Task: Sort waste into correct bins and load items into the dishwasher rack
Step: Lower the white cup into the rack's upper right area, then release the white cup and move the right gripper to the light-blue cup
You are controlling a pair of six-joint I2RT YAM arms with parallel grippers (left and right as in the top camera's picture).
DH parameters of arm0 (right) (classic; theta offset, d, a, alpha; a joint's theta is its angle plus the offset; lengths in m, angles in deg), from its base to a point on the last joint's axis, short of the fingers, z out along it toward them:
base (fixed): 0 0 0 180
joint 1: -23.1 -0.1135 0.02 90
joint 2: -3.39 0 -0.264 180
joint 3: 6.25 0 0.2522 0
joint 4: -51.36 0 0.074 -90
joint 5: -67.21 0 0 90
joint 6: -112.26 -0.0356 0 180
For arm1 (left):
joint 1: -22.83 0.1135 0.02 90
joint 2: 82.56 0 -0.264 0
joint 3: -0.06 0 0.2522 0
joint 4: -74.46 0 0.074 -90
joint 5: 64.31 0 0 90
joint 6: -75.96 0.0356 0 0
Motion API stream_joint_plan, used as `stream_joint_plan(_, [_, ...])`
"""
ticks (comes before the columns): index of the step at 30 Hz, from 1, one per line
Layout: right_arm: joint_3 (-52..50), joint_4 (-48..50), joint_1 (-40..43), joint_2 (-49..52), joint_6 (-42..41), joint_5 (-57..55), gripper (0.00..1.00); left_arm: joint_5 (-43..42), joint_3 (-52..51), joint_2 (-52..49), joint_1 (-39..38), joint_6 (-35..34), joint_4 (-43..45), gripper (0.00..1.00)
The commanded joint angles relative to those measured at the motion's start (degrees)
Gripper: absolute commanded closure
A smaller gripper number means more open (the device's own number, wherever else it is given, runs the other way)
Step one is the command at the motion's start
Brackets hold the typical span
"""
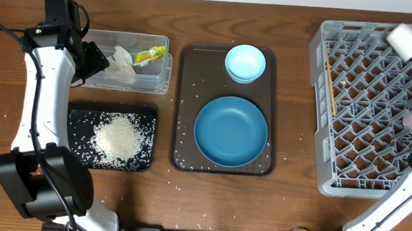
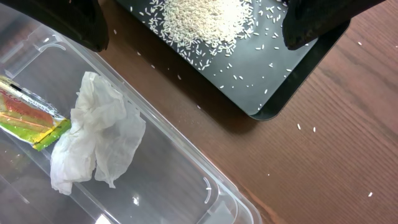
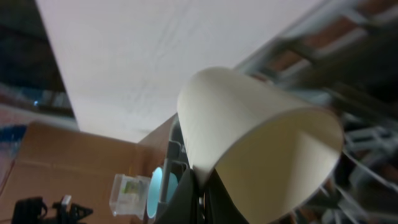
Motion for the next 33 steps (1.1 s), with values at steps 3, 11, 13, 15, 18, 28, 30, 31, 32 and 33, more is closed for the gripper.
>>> stream_joint_plan(3, [-0.3, -3.1, 2.1, -0.9, 0.0, -9.0, 0.99, 0.1, -0.2, 1.3, 0.2, -0.5, -0.3, 0.08])
stream_joint_plan(11, [-0.3, -9.5, 4.0, -3.1, 0.5, -14.8, 0.99, 0.1, -0.2, 1.3, 0.2, -0.5, -0.3, 0.08])
stream_joint_plan(13, [-0.3, -11.2, 4.5, -4.9, 0.5, -18.6, 0.99, 0.1, -0.2, 1.3, 0.2, -0.5, -0.3, 0.08])
stream_joint_plan(15, [-0.3, -12.6, 4.9, -7.1, 0.5, -22.6, 0.99, 0.1, -0.2, 1.3, 0.2, -0.5, -0.3, 0.08])
stream_joint_plan(18, [-0.3, -14.9, 5.3, -11.5, -1.5, -31.2, 0.97, 0.1, -0.2, 1.3, 0.2, -0.5, -0.3, 0.08])
stream_joint_plan(28, [-0.3, -16.9, 3.5, -25.4, -7.7, -43.8, 0.88, 0.1, -0.2, 1.3, 0.2, -0.5, -0.3, 0.08])
stream_joint_plan(30, [-0.3, -17.0, 2.6, -26.6, -7.7, -38.4, 0.83, 0.1, -0.2, 1.3, 0.2, -0.5, -0.3, 0.08])
stream_joint_plan(31, [-0.3, -17.4, 1.9, -26.9, -7.4, -34.1, 0.85, 0.1, -0.2, 1.3, 0.2, -0.5, -0.3, 0.08])
stream_joint_plan(32, [-0.3, -17.5, 1.2, -27.0, -6.8, -30.9, 0.87, 0.1, -0.2, 1.3, 0.2, -0.5, -0.3, 0.08])
stream_joint_plan(33, [-0.3, -17.6, 0.0, -27.0, -5.5, -26.5, 0.89, 0.1, -0.2, 1.3, 0.2, -0.5, -0.3, 0.08])
